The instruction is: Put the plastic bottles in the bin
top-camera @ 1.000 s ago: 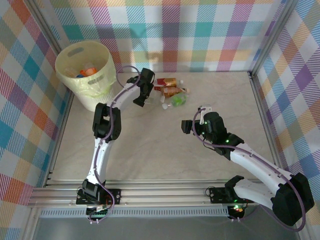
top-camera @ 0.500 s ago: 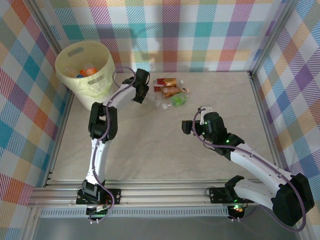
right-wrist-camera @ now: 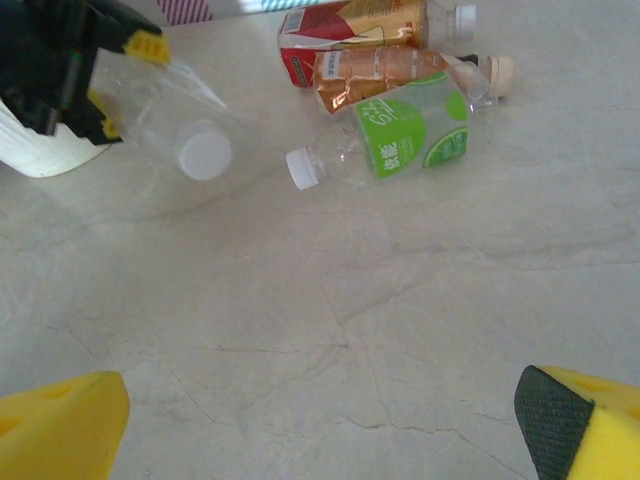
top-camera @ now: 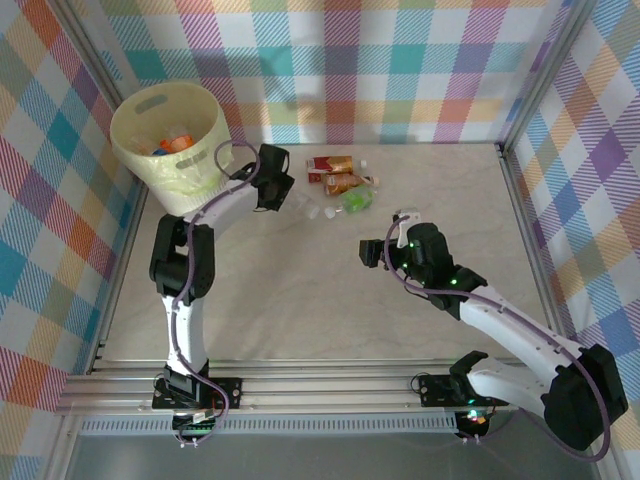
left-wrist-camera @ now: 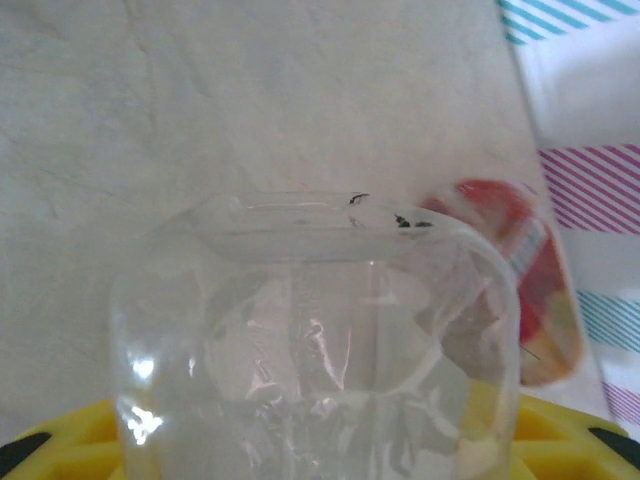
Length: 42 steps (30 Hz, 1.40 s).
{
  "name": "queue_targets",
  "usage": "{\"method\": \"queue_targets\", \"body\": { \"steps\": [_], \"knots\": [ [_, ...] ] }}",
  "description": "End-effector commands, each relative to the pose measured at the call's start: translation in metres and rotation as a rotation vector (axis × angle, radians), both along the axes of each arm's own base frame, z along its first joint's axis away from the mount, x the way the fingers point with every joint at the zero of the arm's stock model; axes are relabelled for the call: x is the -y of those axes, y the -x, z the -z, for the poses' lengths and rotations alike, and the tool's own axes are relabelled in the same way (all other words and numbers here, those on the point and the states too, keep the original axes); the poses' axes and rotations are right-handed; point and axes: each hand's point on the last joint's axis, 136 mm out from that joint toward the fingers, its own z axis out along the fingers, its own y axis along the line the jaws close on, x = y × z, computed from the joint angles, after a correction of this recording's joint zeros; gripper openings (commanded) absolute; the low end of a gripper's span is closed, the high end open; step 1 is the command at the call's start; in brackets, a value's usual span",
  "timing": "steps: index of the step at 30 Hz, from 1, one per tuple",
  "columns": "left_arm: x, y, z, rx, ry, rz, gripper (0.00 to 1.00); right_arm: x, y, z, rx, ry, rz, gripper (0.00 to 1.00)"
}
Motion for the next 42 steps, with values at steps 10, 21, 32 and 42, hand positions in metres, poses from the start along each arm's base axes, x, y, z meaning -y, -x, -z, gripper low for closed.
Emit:
{"method": "queue_targets", "body": {
  "steps": [10,21,32,42],
  "knots": [
    [0.043,0.037,-0.109,0.238,0.074,0.219,0.45,-0.019,-0.007,-0.012,0.008,-0.061,-0.044,1.00],
    [0.034,0.059,-0.200,0.476,-0.013,0.374,0.44,-0.039,-0.015,-0.029,-0.045,-0.167,-0.058,1.00],
    [-0.056,0.078,-0.253,0.556,-0.177,0.288,0.45,-0.078,-0.020,-0.047,-0.136,-0.308,-0.160,1.00],
    [-0.152,0.103,-0.318,0.652,-0.490,0.029,0.48,-0.105,-0.024,-0.048,-0.160,-0.391,-0.257,1.00]
  ]
}}
